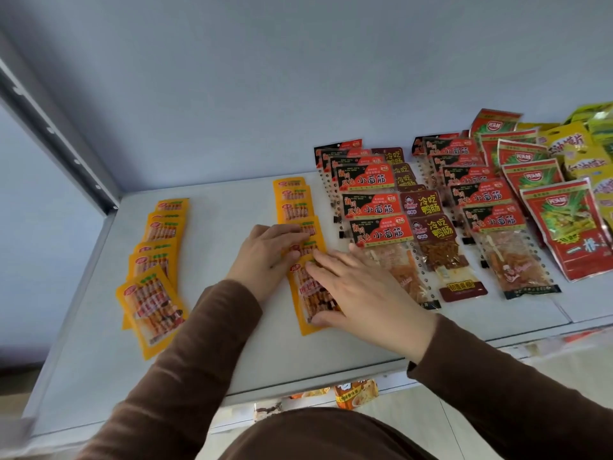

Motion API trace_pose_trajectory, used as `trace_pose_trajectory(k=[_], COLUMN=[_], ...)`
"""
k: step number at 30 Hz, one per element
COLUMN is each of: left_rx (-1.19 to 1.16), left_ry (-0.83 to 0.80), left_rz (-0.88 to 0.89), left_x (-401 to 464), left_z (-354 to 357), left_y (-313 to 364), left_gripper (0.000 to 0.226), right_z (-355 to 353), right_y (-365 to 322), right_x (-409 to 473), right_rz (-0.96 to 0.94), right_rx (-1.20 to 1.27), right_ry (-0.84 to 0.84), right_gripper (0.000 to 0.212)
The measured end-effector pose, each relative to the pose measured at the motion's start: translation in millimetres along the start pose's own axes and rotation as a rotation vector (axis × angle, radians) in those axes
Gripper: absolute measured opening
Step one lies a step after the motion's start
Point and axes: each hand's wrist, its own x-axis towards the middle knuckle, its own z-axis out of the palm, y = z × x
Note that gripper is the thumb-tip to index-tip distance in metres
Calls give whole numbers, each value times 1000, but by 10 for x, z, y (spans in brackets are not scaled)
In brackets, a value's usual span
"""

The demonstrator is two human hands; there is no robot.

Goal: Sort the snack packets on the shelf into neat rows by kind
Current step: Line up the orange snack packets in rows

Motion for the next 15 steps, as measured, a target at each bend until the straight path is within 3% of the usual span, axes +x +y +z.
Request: trace_pose_trajectory(k=[9,15], left_rx=[-31,-170], left_ry=[16,165], left_rz=[-35,-264], left_x=[-36,-178], left_z=[5,77], left_y=[23,114], left_gripper=[38,44], right_z=[63,77], right_y=[-105,-148], right_x=[-161,-174], right_rz=[49,88], right_rx=[45,126], right_ry=[-16,-9], right_gripper=[93,94])
